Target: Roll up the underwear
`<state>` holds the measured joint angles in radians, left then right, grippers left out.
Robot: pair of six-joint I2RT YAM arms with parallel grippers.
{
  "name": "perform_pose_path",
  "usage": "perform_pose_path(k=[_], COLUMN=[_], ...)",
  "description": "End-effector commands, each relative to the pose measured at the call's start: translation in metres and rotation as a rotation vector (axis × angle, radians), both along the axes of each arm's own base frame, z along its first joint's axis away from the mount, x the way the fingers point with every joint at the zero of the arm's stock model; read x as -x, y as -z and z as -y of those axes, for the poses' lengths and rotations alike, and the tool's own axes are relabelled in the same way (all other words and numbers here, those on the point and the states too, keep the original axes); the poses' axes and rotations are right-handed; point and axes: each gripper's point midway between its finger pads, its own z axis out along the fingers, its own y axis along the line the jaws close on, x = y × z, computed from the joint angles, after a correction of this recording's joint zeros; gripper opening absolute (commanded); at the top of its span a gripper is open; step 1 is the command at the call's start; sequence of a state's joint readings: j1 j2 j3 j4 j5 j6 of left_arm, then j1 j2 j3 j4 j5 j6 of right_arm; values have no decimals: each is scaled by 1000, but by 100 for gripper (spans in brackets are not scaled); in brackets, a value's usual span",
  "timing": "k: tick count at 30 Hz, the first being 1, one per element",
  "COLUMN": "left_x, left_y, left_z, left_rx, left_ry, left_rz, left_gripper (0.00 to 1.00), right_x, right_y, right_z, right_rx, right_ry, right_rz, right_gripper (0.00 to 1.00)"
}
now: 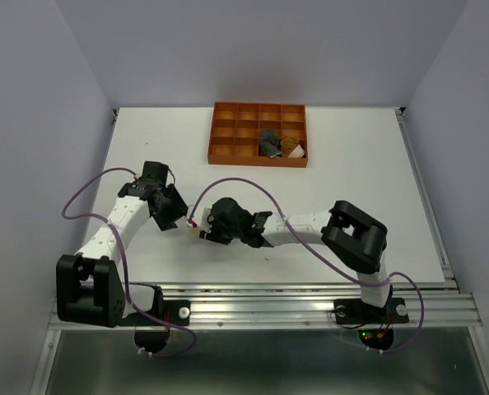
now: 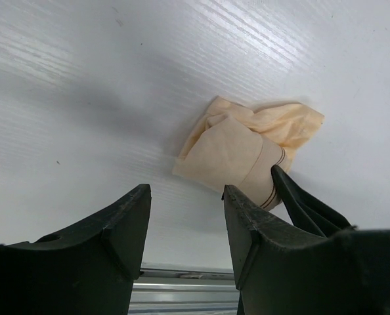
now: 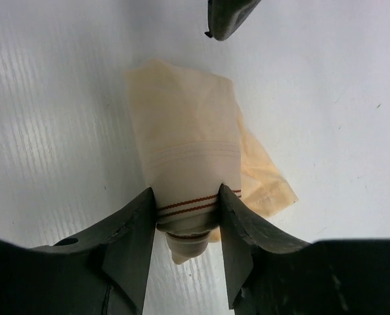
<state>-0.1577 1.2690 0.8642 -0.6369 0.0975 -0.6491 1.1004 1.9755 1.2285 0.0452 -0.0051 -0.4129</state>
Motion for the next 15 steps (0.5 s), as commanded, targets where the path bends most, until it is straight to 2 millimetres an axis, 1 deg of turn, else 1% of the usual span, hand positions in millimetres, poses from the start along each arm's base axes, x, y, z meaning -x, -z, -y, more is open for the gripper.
perform_pose_path(k=[1, 4, 6, 7, 8, 10, 11, 12, 15], left_x=[7, 7, 8, 9, 9, 8, 10, 11, 10], left_y=[-3, -3, -4, -3, -3, -4, -2, -2, -1], left_z=[-7, -8, -8, -8, -7, -2, -1, 3, 9], left_rx=[-22, -19, -16, -12, -10, 16, 24, 48, 82], left_ry=[2, 3, 3, 5, 7, 21, 26, 37, 54], left_rz=[3, 7, 10, 11, 11, 25, 24, 27, 43], left_gripper=[59, 59, 59, 59, 59, 59, 59, 59, 59], right_x=[44, 50, 48, 47, 46, 44, 47, 39, 38], right_y=[95, 84, 75, 67, 61, 53, 47, 45, 46], right_z=[67, 57, 52, 48, 48, 47, 45, 51, 57], right_rx=[310, 247, 184, 148, 95, 40, 1, -21, -51], right_ry=[40, 40, 93, 102, 145, 181, 228, 268, 338], right_rz=[-221, -289, -373, -412, -506, -614, -712, -756, -872], right_gripper=[1, 1, 1, 1, 1, 1, 1, 1, 1])
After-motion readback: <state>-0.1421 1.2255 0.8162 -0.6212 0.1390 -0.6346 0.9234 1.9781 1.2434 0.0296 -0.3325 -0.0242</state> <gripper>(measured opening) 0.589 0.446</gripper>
